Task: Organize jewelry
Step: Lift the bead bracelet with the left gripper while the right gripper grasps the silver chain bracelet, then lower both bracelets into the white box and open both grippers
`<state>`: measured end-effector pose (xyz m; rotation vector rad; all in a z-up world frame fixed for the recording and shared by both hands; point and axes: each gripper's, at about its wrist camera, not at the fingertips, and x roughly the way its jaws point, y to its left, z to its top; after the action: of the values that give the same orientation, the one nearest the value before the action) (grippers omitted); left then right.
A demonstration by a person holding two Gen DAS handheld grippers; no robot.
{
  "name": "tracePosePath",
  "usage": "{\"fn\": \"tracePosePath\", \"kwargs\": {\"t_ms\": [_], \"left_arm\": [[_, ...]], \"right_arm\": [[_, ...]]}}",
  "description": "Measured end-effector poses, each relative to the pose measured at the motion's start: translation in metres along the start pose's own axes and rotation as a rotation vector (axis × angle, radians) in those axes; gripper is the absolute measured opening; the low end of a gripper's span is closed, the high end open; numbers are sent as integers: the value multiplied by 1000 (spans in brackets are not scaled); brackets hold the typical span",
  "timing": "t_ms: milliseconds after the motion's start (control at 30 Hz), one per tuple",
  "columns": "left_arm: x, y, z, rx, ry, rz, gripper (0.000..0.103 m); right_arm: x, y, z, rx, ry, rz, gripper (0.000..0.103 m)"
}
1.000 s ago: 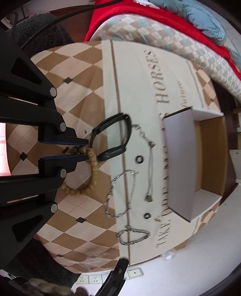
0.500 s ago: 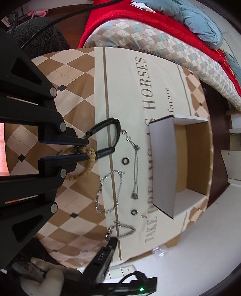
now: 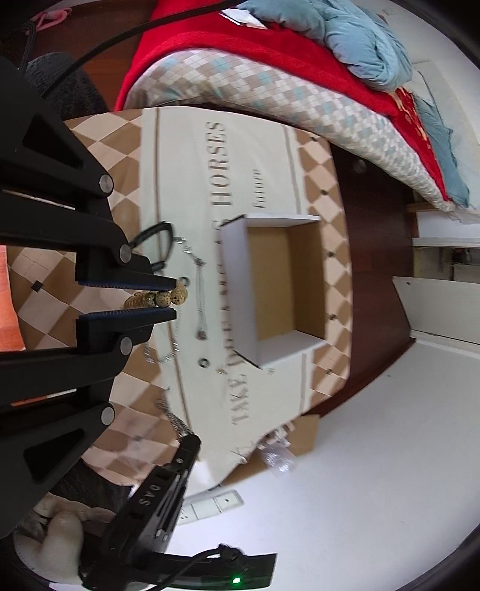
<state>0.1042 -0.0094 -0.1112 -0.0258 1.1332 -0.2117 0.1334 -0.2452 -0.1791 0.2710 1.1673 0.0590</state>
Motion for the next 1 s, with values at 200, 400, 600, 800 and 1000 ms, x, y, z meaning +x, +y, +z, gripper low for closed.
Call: {"fn": "tracePosePath", "kwargs": {"t_ms": [200, 400, 600, 800, 1000], "left_arm": [[-17, 6, 40, 12, -61, -20, 6], [-17, 15, 94, 42, -94, -15, 6], [7, 23, 133, 58, -79, -13, 6], [62, 35, 145, 34, 5, -33, 6], [120, 51, 145, -3, 105, -45, 6]], "right_arm": [[-26, 21, 29, -26, -39, 65, 4], [-35, 46, 74, -55, -81, 99, 4], [-28, 72, 115, -85, -91, 120, 4], [9, 82, 141, -104, -36, 111, 4], [57, 83, 152, -107, 38, 104, 4]]}}
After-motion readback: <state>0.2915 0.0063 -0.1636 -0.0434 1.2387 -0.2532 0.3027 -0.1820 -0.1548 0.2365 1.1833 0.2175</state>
